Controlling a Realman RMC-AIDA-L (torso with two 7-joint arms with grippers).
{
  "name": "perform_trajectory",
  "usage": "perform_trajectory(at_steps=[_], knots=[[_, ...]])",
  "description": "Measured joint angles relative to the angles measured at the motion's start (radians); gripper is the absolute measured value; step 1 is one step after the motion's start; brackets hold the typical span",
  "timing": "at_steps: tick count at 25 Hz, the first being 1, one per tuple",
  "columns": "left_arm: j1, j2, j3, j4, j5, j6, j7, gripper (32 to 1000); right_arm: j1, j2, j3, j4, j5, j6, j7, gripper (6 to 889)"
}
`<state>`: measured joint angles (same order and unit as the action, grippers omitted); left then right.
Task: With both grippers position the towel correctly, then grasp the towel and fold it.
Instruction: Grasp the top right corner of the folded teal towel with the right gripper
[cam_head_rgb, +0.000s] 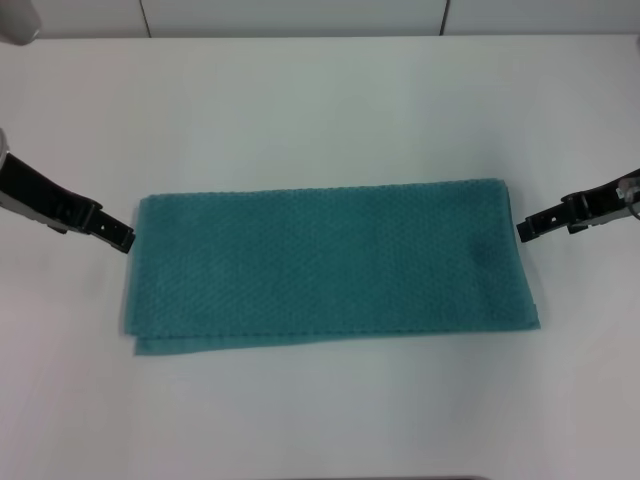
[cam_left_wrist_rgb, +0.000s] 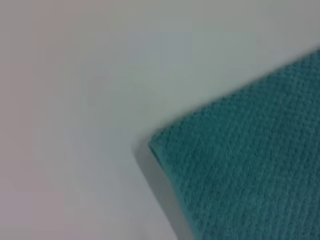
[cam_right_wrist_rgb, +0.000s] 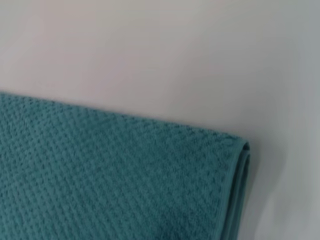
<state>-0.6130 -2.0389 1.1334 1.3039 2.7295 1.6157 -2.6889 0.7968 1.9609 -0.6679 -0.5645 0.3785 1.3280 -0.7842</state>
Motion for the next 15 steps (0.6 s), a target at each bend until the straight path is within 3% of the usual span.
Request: perform_trajectory(at_steps=[15], knots=[[-0.016, -0.0025, 0.015, 0.002, 0.013, -0.004, -0.010, 899, 0.027, 0.000, -0.001, 0.063, -0.017, -0.081, 0.013, 836]])
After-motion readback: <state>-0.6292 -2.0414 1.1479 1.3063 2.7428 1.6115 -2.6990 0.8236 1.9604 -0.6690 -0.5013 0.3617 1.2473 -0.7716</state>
